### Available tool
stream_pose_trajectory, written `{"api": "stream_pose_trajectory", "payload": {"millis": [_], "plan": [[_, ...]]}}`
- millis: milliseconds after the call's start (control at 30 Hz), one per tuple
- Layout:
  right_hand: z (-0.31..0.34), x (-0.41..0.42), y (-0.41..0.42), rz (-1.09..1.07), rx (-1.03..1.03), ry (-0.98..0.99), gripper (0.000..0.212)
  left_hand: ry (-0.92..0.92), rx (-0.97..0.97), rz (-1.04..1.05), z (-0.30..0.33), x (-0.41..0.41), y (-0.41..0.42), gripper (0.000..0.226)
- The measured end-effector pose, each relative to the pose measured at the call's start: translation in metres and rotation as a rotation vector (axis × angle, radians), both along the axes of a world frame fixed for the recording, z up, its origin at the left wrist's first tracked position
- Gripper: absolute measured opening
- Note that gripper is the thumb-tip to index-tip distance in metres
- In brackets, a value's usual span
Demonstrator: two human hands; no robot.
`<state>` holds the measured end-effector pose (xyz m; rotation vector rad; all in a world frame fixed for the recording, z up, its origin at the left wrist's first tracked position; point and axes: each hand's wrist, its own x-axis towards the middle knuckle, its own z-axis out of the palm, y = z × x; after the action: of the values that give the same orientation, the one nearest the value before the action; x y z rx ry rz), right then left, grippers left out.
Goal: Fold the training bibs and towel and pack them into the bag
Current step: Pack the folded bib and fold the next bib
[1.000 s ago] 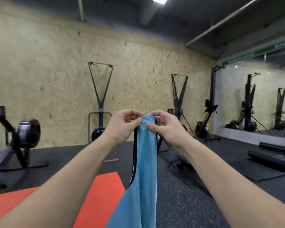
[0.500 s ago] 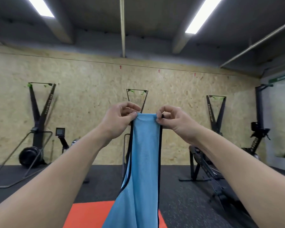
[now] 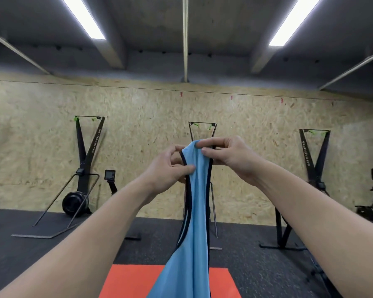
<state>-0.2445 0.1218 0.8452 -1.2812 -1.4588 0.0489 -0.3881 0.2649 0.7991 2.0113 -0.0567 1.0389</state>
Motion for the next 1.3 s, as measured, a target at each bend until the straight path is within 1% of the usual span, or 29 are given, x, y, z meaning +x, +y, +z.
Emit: {"api": "stream_pose_trajectory", "payload": {"millis": [167,300,567,633,700,767,800,1000,1067,1133,1200,1300], "plan": [[0.006,0.015,0.000,-0.105,0.050,0.041,0.019,0.190,0.067,0.119,-0.015,0.001,0.003,0.031],[0.015,0.031,-0.007,-0.177,0.087,0.097,0.021,0.316,0.116,0.119,-0.025,-0.001,-0.002,0.024],[0.027,0.063,-0.029,-0.336,0.122,0.134,0.022,0.507,0.261,0.156,-0.037,-0.010,0.028,0.017],[0.030,0.070,-0.036,-0.369,0.130,0.145,0.021,0.536,0.271,0.181,-0.040,-0.016,0.045,0.015],[0.032,0.078,-0.042,-0.401,0.139,0.157,0.020,0.550,0.277,0.210,-0.040,-0.025,0.061,0.022],[0.033,0.085,-0.047,-0.427,0.147,0.170,0.020,0.555,0.279,0.246,-0.038,-0.037,0.073,0.032],[0.034,0.089,-0.049,-0.435,0.149,0.175,0.020,0.558,0.275,0.256,-0.036,-0.042,0.077,0.033],[0.033,0.103,-0.054,-0.465,0.139,0.199,0.020,0.550,0.274,0.301,-0.017,-0.080,0.093,0.017],[0.030,0.106,-0.055,-0.477,0.119,0.195,0.020,0.500,0.278,0.354,-0.010,-0.091,0.097,0.014],[0.026,0.106,-0.055,-0.487,0.100,0.193,0.020,0.428,0.219,0.381,-0.003,-0.099,0.099,0.020],[0.023,0.104,-0.057,-0.493,0.107,0.191,0.019,0.344,0.197,0.414,0.004,-0.104,0.098,0.023],[0.022,0.100,-0.065,-0.511,0.107,0.153,0.021,0.190,0.199,0.463,0.014,-0.108,0.092,0.017]]}}
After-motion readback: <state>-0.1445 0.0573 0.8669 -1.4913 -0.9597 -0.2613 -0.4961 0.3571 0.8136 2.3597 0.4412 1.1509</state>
